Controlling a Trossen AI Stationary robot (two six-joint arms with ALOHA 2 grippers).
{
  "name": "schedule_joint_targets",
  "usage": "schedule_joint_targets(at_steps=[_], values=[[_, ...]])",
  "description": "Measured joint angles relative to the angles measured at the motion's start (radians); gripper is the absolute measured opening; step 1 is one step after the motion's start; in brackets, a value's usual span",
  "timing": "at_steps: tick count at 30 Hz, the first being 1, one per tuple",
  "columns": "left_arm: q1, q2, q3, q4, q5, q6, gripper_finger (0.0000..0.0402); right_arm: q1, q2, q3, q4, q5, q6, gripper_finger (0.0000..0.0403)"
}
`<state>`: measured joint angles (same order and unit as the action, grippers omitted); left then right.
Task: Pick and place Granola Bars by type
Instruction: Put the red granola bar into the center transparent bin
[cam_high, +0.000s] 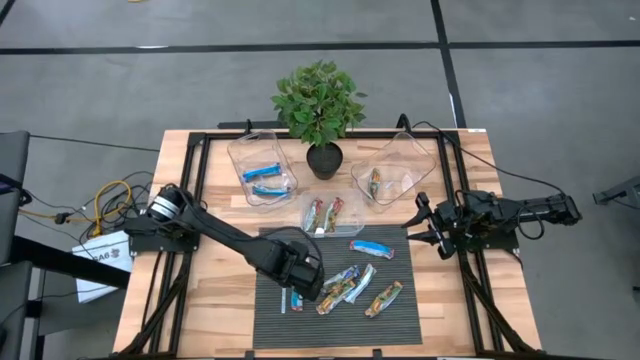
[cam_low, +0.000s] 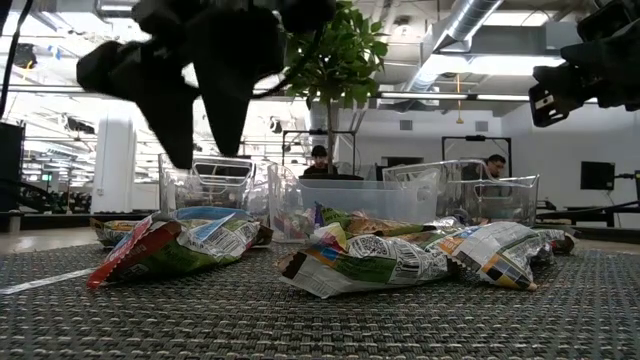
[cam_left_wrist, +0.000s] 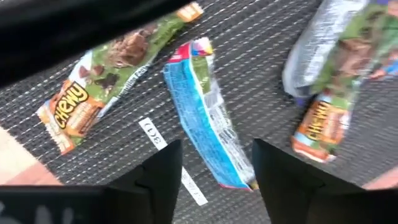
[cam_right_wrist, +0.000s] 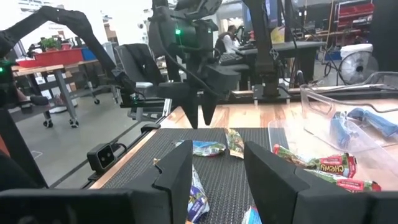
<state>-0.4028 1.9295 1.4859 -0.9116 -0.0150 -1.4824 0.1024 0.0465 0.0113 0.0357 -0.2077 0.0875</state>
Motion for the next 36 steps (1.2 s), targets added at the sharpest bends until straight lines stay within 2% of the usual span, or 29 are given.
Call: schedule_joint_targets(at_steps=[4,9,15,22,36], values=[[0.005,0.023,-0.001,-0.007,0.007,-0.039,0.0222,0.000,-0.001,0.000,0.000,0.000,0.000,0.0138],[0.016,0.060,-0.001,0.022,0.025,-0.049,0.0242,0.000,-0.001,0.000,0.000,-0.001,0.000,0.0137],[0.028,0.117,-0.001,0.060,0.062,-0.040,0.0245,0.000,-0.001,0.000,-0.002,-0.001,0.000,0.0137],[0.035,0.161,0.001,0.079,0.054,-0.024,0.0245,0.000,-0.001,0.000,-0.001,-0.001,0.000,0.0138],[0.034,0.165,0.002,0.066,0.033,-0.001,0.0243,0.000,-0.001,0.000,0.000,-0.001,0.000,0.0137]])
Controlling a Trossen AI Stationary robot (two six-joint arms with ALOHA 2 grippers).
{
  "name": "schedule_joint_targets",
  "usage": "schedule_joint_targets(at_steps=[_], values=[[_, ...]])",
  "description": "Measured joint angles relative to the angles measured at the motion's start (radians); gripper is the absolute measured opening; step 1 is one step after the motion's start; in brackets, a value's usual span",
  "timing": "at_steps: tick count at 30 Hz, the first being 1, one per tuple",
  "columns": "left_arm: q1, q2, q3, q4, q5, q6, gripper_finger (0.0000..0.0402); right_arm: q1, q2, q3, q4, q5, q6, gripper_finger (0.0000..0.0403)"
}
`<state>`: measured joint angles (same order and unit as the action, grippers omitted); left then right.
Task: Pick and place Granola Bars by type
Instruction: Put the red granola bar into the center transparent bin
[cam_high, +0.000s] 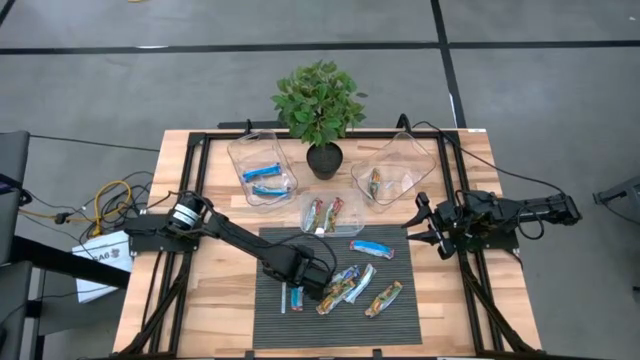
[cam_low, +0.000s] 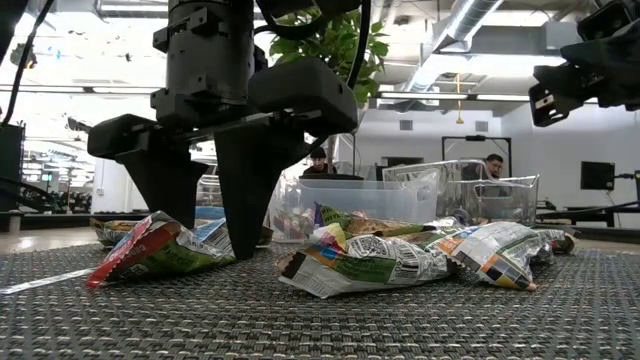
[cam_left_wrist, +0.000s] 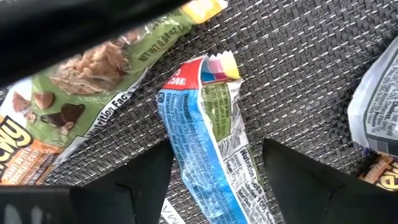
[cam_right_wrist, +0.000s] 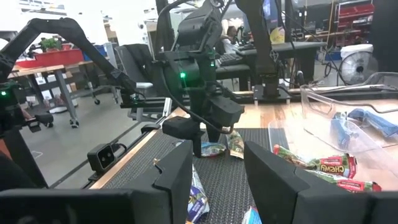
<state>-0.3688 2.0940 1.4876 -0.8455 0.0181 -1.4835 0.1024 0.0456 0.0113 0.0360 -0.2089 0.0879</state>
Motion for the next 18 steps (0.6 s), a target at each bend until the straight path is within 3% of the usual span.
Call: schedule_joint_targets(at_steps=[4,18], values=[[0.000,0.000,-0.001,-0.004,0.002,0.006,0.0217,0.000,0.000,0.000,0.000,0.000,0.000,0.0137],[0.000,0.002,-0.003,-0.009,0.000,0.007,0.0071,0.000,0.000,0.000,0.000,0.000,0.000,0.0138]])
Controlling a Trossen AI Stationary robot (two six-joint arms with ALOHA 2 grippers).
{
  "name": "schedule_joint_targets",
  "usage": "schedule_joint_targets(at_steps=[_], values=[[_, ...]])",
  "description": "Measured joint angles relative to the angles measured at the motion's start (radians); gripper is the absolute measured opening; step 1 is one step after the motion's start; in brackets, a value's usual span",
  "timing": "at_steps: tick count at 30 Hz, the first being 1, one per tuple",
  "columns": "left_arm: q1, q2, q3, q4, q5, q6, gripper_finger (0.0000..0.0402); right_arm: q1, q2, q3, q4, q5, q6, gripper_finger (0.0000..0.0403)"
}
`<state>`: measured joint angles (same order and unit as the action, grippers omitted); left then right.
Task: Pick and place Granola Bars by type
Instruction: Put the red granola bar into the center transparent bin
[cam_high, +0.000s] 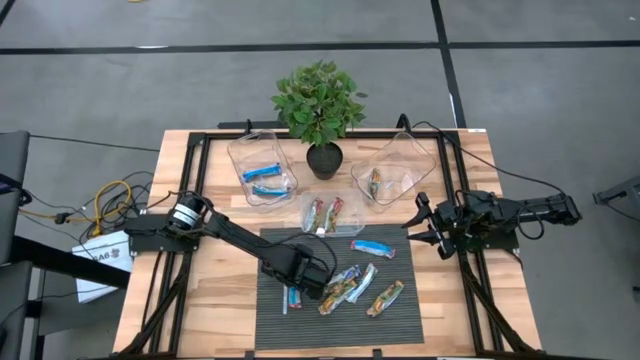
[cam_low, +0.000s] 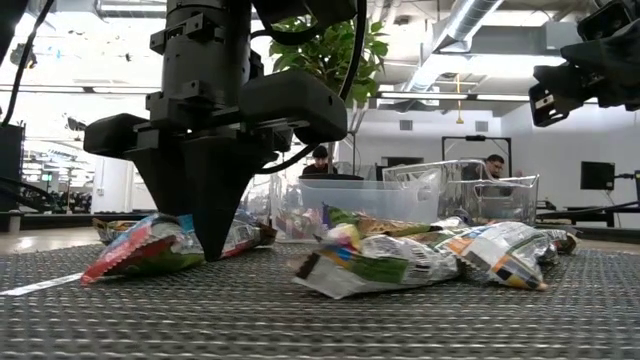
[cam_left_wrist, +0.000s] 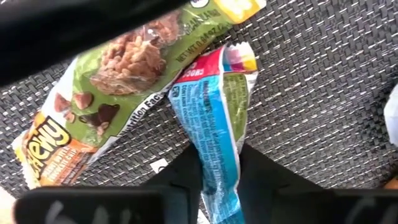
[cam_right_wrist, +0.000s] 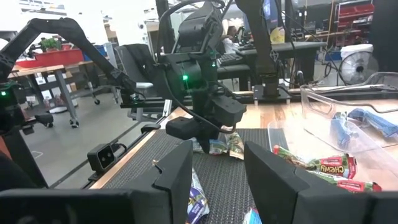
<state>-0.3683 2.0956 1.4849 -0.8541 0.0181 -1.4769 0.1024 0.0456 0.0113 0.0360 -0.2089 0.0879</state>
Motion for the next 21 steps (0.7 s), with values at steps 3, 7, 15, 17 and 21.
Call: schedule_joint_targets(at_steps=[3,7,15,17,21], values=[[0.000,0.000,0.000,0.000,0.000,0.000,0.0051,0.000,0.000,0.000,0.000,0.000,0.000,0.0137],[0.000,0.000,0.000,0.001,0.000,0.000,0.0037,0.000,0.000,0.000,0.000,0.000,0.000,0.0137],[0.000,-0.005,-0.001,0.011,-0.006,0.049,0.0041,0.000,0.000,0.000,0.000,0.000,0.000,0.0139],[0.000,-0.007,-0.001,0.013,-0.016,0.058,0.0042,0.000,0.000,0.000,0.000,0.000,0.000,0.0138],[0.000,-0.025,-0.002,0.016,-0.054,0.061,0.0042,0.000,0.000,0.000,0.000,0.000,0.000,0.0139]])
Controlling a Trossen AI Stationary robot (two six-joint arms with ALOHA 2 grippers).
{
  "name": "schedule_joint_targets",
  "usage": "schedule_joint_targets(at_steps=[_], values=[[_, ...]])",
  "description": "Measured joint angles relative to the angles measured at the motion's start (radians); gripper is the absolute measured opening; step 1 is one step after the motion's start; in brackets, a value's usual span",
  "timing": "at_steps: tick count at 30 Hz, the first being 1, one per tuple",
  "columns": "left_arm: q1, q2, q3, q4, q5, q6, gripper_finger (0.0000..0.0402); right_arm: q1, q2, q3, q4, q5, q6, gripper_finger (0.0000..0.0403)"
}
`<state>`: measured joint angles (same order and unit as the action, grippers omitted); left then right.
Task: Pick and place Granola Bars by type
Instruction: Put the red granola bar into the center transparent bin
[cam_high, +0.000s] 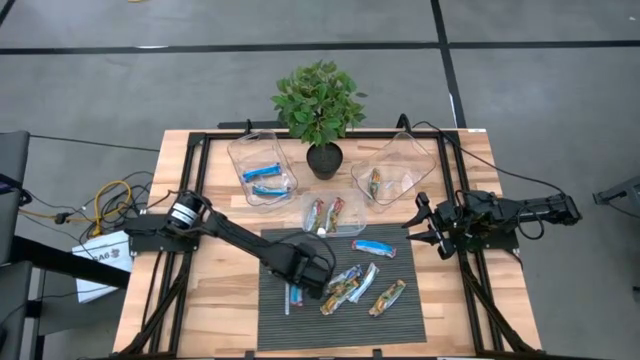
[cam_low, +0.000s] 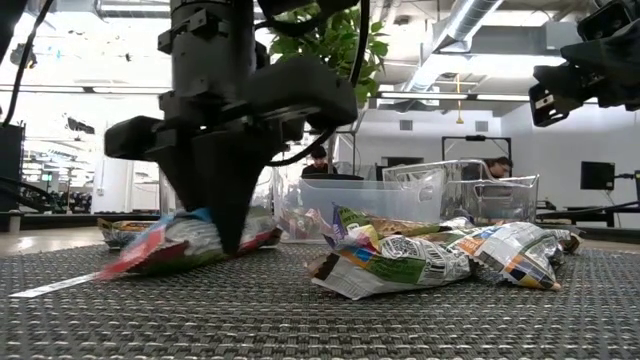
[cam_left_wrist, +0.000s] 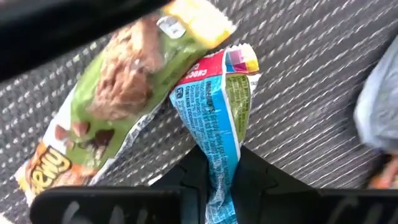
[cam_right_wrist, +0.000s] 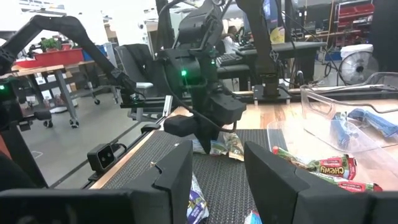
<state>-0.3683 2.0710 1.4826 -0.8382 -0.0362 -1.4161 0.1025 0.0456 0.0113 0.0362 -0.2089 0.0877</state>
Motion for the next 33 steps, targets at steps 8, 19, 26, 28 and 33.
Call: schedule_joint_targets(at_steps=[8,19,26,28,33], values=[[-0.002,-0.067,0.000,0.000,-0.074,0.004,0.0043,0.000,0.000,0.000,0.000,0.000,0.000,0.0141],[0.005,-0.213,0.002,0.141,-0.358,0.005,0.0043,0.000,0.000,0.000,0.000,0.000,0.000,0.0140],[0.033,-0.293,0.002,0.313,-0.493,0.113,0.0043,0.000,0.000,0.000,-0.001,0.000,0.000,0.0141],[0.044,-0.315,0.002,0.361,-0.513,0.156,0.0043,0.000,0.000,0.000,0.000,0.000,0.000,0.0141],[0.067,-0.348,0.002,0.427,-0.538,0.255,0.0043,0.000,0.000,0.000,0.000,0.000,0.000,0.0140]])
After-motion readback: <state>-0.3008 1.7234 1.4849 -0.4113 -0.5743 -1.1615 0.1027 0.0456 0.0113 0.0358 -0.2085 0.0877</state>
